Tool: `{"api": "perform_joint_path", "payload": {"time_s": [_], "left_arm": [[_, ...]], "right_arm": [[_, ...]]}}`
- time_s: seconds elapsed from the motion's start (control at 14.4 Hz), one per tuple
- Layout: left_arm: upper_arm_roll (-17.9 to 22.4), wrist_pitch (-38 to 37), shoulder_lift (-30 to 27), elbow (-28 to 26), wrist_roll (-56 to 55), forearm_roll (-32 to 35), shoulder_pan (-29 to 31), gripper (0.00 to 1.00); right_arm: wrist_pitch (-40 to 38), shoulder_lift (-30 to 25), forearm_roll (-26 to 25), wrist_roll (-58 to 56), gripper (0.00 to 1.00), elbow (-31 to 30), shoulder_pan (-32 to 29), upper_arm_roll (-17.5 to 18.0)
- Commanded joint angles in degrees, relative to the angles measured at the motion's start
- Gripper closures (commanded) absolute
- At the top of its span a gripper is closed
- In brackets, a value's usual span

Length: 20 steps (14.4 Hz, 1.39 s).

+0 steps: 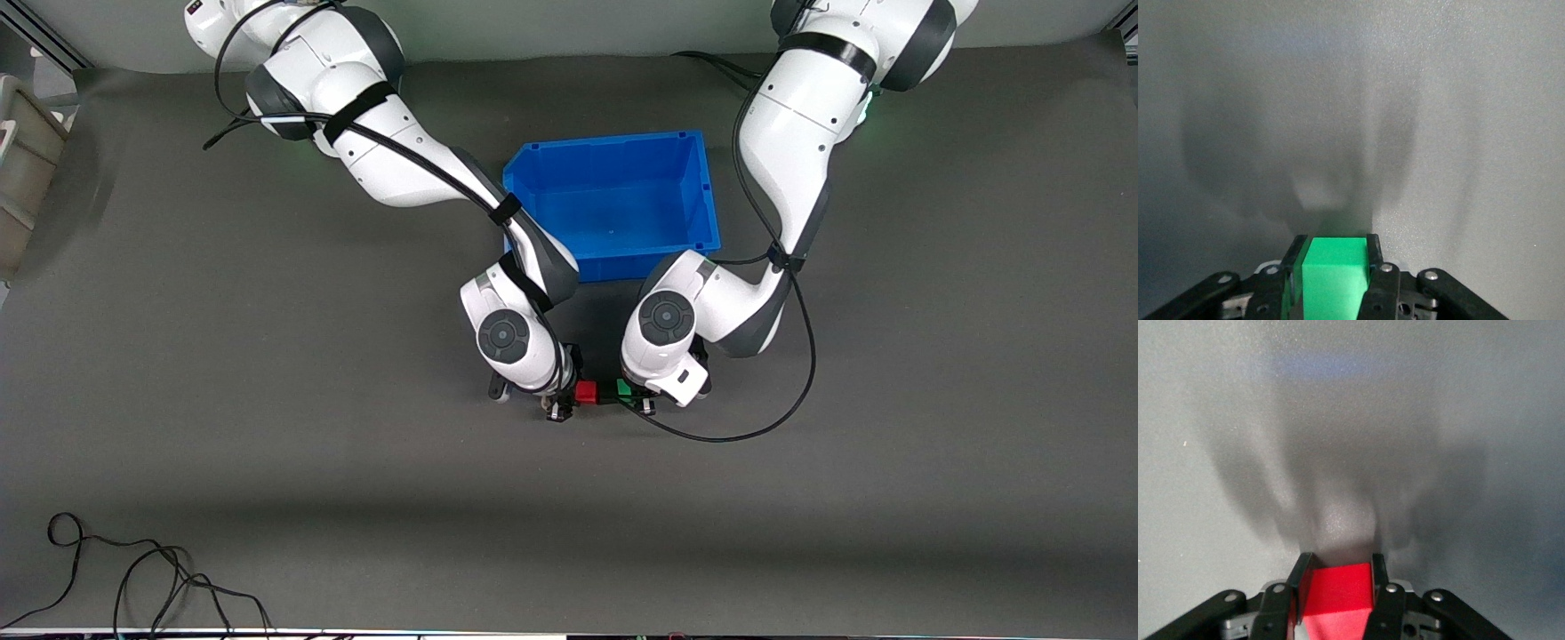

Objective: Attach green and red cubes to black cube
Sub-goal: 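Press the red and green cubes against the black cube's sides, then open both grippers and lift them away from the cube row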

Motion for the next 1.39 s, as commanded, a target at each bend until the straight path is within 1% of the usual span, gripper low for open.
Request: {"api": "perform_joint_path", "payload": {"time_s": [0.0, 0.07, 0.21, 0.42, 0.48, 0.62, 0.69, 0.83, 0.9, 1.04, 1.11, 1.25, 1.32], "left_arm": [[0.73, -0.02, 0.03, 1.12, -1.05, 0.44, -1.07, 0.29], [0.81, -0.02, -0.06, 1.12, -0.88, 0.53, -1.07, 0.00], [0.81, -0.11, -0.32, 1.21, -0.35, 0.70, -0.98, 0.00], [0.90, -1.25, -0.94, 3.23, 0.17, 1.06, -0.28, 0.00], [1.16, -1.95, -2.25, 3.23, 1.57, 1.49, 0.25, 0.00], [0.82, -4.49, -4.36, 3.32, 7.79, 1.58, 3.57, 0.00], [0.81, -6.68, -5.59, 3.23, 12.52, 1.58, 4.11, 0.00], [0.90, -12.74, -8.66, 2.62, 21.93, 1.50, 4.38, 0.00], [0.99, -15.38, -10.41, 2.27, 26.24, 1.50, 5.08, 0.00], [0.90, -19.34, -14.54, 1.66, 34.50, 0.97, 7.62, 0.00], [0.90, -20.84, -16.48, 0.87, 38.98, 0.79, 8.94, 0.00], [0.99, -22.86, -20.43, -1.41, 49.09, 0.71, 10.79, 0.00], [0.99, -24.88, -22.28, -2.12, 52.27, 0.79, 12.80, 0.00]], "right_arm": [[0.46, 0.65, -0.98, 1.08, 0.76, 1.75, 0.61, -0.38], [0.46, 0.57, -1.07, 0.12, 0.60, 1.75, 0.61, -0.38], [0.46, 0.22, -1.16, -2.95, 0.00, 1.75, 0.61, -0.38], [0.03, -1.62, -1.07, -4.29, 0.00, 1.66, 0.18, -0.38], [-0.32, -2.68, -1.07, -4.64, 0.00, 1.40, 0.09, -0.38], [-4.61, -4.44, -0.99, -5.95, 0.00, 1.57, -0.18, -0.72], [-6.98, -5.58, -0.81, -8.13, 0.00, 1.57, -0.79, -0.64], [-13.47, -9.43, -0.29, -14.45, 0.00, 1.48, -2.28, -0.55], [-18.21, -11.89, -0.11, -17.61, 0.00, 1.48, -3.51, -0.55], [-27.35, -17.68, 0.85, -25.77, 0.00, 1.22, -5.71, -0.55], [-30.97, -20.67, 1.21, -29.91, 0.00, 0.87, -6.33, -0.99], [-38.35, -26.39, 1.30, -36.25, 0.00, -0.88, -9.57, -0.99], [-41.86, -29.20, 1.30, -39.85, 0.00, -1.67, -10.89, -1.08]]}}
